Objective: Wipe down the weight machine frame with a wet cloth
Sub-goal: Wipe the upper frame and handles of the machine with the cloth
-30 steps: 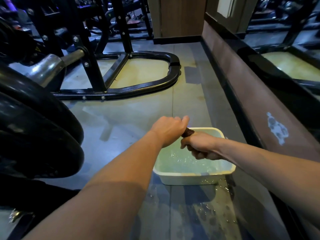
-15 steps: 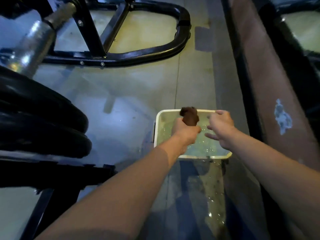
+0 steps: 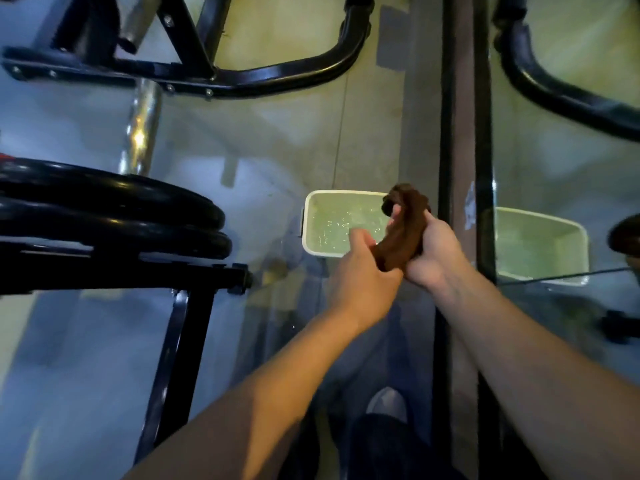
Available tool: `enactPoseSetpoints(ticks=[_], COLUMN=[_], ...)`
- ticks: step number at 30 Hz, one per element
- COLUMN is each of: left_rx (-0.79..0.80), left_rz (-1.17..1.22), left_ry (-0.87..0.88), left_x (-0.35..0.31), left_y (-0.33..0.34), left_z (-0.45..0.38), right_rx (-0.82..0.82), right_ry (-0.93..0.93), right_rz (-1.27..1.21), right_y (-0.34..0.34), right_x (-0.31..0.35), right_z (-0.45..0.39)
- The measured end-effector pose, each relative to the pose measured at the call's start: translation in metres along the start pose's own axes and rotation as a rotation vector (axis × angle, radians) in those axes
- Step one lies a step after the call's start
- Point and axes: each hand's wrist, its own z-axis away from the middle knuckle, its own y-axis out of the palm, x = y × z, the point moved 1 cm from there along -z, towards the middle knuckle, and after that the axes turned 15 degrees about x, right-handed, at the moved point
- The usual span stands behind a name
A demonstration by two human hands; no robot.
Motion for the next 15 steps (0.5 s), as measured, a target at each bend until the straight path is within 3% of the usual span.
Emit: enactPoseSetpoints(ticks=[3,6,9,12,15], left_rx=[0.083,0.133,0.029,-0.182,-0.26], left_rz=[0.475,0.657,0.634,0.421,0.423], left_ry=[-0.094,-0.08,-0.08,0.029,0.075], left_x=[-0.037,-0.072,-0.104,-0.135,-0.169], left_y=[-0.02,-0.042,-0.065,-0.098,-0.137], left_z=[0.043,0.102,0.155,0.204,0.251], right_rx=[0.053,0.07,0.103,0.087,0.218], right_ry=[-0.031,0.019,0.108,0.209,0.292], right_rz=[-0.179,-0.1,0.018,0.191,0.353], right_y=[0.018,0.048,0.089,0.13,0.165], right_x=[0.014,0.02,0.02,0.008,-0.002], right_z=[0.053,0.111,0.161,0.203,0.251])
